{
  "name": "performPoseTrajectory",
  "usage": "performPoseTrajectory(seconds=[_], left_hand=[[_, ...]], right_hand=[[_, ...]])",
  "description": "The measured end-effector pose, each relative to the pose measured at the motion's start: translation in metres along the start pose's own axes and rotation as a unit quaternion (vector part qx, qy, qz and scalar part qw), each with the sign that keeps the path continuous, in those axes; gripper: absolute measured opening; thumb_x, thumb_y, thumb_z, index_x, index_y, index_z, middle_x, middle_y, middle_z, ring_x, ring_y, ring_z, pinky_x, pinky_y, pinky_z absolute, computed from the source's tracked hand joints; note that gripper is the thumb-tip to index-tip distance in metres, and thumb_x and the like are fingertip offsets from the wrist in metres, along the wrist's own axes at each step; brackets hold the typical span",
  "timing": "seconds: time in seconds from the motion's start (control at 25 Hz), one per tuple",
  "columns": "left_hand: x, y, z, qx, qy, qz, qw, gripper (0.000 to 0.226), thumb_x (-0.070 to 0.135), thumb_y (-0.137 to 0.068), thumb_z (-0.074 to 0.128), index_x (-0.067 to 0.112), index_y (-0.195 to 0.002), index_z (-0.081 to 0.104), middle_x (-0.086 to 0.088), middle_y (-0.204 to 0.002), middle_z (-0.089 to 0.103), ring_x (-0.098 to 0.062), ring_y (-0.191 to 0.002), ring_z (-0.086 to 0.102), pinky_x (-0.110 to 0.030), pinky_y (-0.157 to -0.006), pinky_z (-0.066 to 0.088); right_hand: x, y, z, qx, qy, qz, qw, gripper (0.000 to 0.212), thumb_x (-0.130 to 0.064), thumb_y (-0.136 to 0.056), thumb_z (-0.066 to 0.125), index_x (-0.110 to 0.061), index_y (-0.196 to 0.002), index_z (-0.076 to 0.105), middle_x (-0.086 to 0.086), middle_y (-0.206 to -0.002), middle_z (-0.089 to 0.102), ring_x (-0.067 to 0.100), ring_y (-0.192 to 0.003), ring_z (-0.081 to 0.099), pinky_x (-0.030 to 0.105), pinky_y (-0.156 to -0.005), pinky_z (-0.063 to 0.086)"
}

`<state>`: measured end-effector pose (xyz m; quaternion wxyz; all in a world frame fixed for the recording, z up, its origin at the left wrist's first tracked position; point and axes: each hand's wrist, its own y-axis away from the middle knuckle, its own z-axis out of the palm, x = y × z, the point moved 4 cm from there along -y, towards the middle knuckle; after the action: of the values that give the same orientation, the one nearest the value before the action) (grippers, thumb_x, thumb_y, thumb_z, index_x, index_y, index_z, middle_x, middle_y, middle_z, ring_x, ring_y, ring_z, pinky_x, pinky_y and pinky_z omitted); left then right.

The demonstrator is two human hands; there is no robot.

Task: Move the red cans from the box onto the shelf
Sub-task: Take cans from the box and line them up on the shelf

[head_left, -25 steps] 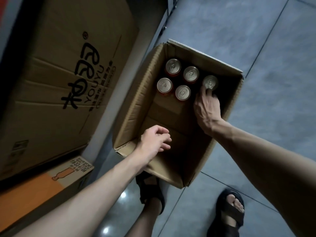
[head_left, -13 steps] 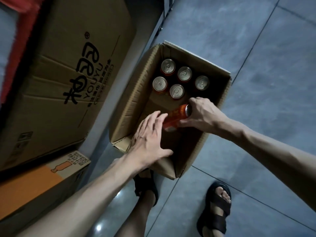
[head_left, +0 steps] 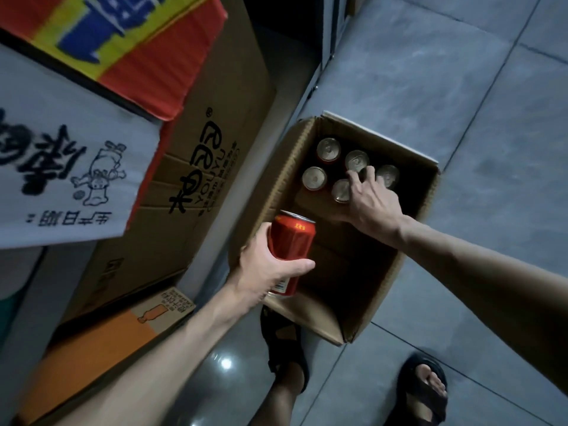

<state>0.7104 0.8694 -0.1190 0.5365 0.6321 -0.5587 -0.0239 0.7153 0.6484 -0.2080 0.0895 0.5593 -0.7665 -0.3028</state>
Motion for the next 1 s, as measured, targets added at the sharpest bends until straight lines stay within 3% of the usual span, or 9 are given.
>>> performPoseTrajectory(seconds=[0.12, 0.28, 0.36, 0.44, 0.52, 0.6, 0.68, 0.84, 1.0], left_hand=[[-0.021, -0.009, -0.002, 0.003, -0.016, -0.009, 1.0, 0.068, 0.051, -0.045, 0.081, 0.024, -0.103, 0.06, 0.007, -0.095, 0.068, -0.011, -0.09, 0.065, -0.024, -0.081, 0.05], [-0.042, -0.014, 0.0, -0.021, 0.004, -0.016, 1.0, 0.073, 0.055, -0.043, 0.081, 0.025, -0.107, 0.06, 0.004, -0.101, 0.069, -0.012, -0.095, 0.066, -0.03, -0.087, 0.053], [-0.045, -0.011, 0.001, -0.022, 0.011, -0.019, 1.0, 0.067, 0.049, -0.048, 0.085, 0.026, -0.106, 0.061, 0.006, -0.098, 0.07, -0.004, -0.09, 0.066, -0.022, -0.082, 0.051], [-0.043, -0.005, 0.001, -0.023, 0.019, -0.03, 0.999, 0.06, 0.043, -0.051, 0.089, 0.025, -0.103, 0.064, 0.01, -0.091, 0.07, 0.01, -0.079, 0.063, -0.007, -0.071, 0.046], [-0.034, 0.012, -0.001, -0.041, 0.054, -0.053, 0.996, 0.059, 0.046, -0.047, 0.089, 0.024, -0.098, 0.068, 0.011, -0.087, 0.071, 0.015, -0.074, 0.063, -0.001, -0.067, 0.046], [-0.014, 0.038, -0.003, -0.066, 0.122, -0.062, 0.988, 0.066, 0.049, -0.041, 0.085, 0.019, -0.099, 0.072, 0.0, -0.092, 0.076, -0.002, -0.085, 0.071, -0.019, -0.08, 0.056], [0.01, 0.066, -0.009, -0.089, 0.207, -0.06, 0.973, 0.07, 0.044, -0.044, 0.086, 0.014, -0.105, 0.071, -0.012, -0.098, 0.075, -0.021, -0.089, 0.072, -0.036, -0.08, 0.058], [0.093, 0.139, -0.036, -0.162, 0.319, -0.035, 0.933, 0.072, 0.031, -0.054, 0.089, 0.013, -0.119, 0.065, -0.009, -0.101, 0.073, -0.023, -0.089, 0.072, -0.035, -0.07, 0.057], [0.184, 0.234, -0.086, -0.228, 0.369, -0.009, 0.901, 0.057, 0.031, -0.063, 0.088, 0.019, -0.115, 0.07, -0.013, -0.103, 0.073, -0.028, -0.09, 0.072, -0.04, -0.07, 0.058]], right_hand=[[-0.009, -0.033, 0.047, 0.0, 0.091, -0.015, 0.996, 0.082, -0.05, -0.079, 0.073, -0.014, -0.142, 0.037, 0.019, -0.142, 0.035, 0.039, -0.112, 0.054, 0.04, -0.071, 0.048], [-0.02, -0.051, 0.08, 0.056, 0.122, -0.04, 0.99, 0.042, -0.024, -0.099, 0.043, -0.011, -0.139, 0.043, 0.019, -0.131, 0.046, 0.037, -0.101, 0.059, 0.034, -0.058, 0.036], [-0.016, -0.041, 0.084, 0.039, 0.097, -0.036, 0.994, 0.048, -0.029, -0.096, 0.051, -0.008, -0.139, 0.041, 0.02, -0.128, 0.049, 0.037, -0.097, 0.062, 0.034, -0.059, 0.04], [-0.008, -0.017, 0.074, 0.008, 0.033, -0.011, 0.999, 0.065, -0.043, -0.08, 0.072, -0.009, -0.128, 0.046, 0.018, -0.119, 0.054, 0.038, -0.092, 0.064, 0.036, -0.064, 0.046], [0.0, 0.019, 0.051, 0.0, -0.095, 0.031, 0.995, 0.063, -0.055, -0.066, 0.074, -0.014, -0.108, 0.05, 0.009, -0.103, 0.055, 0.035, -0.087, 0.062, 0.035, -0.065, 0.044], [0.005, 0.062, 0.016, -0.016, -0.248, 0.083, 0.965, 0.061, -0.061, -0.057, 0.067, -0.019, -0.097, 0.051, 0.0, -0.091, 0.057, 0.024, -0.08, 0.059, 0.032, -0.064, 0.043], [0.007, 0.105, -0.025, -0.037, -0.385, 0.123, 0.914, 0.06, -0.06, -0.051, 0.065, -0.024, -0.098, 0.055, -0.006, -0.086, 0.064, 0.011, -0.076, 0.062, 0.027, -0.061, 0.047], [0.0, 0.197, -0.152, -0.043, -0.549, 0.1, 0.829, 0.061, -0.048, -0.048, 0.075, -0.023, -0.102, 0.064, -0.011, -0.078, 0.072, -0.003, -0.065, 0.066, 0.011, -0.052, 0.046], [-0.023, 0.285, -0.289, -0.04, -0.592, 0.026, 0.804, 0.058, -0.029, -0.048, 0.079, -0.021, -0.104, 0.065, -0.009, -0.082, 0.074, 0.004, -0.077, 0.07, 0.014, -0.062, 0.051]])
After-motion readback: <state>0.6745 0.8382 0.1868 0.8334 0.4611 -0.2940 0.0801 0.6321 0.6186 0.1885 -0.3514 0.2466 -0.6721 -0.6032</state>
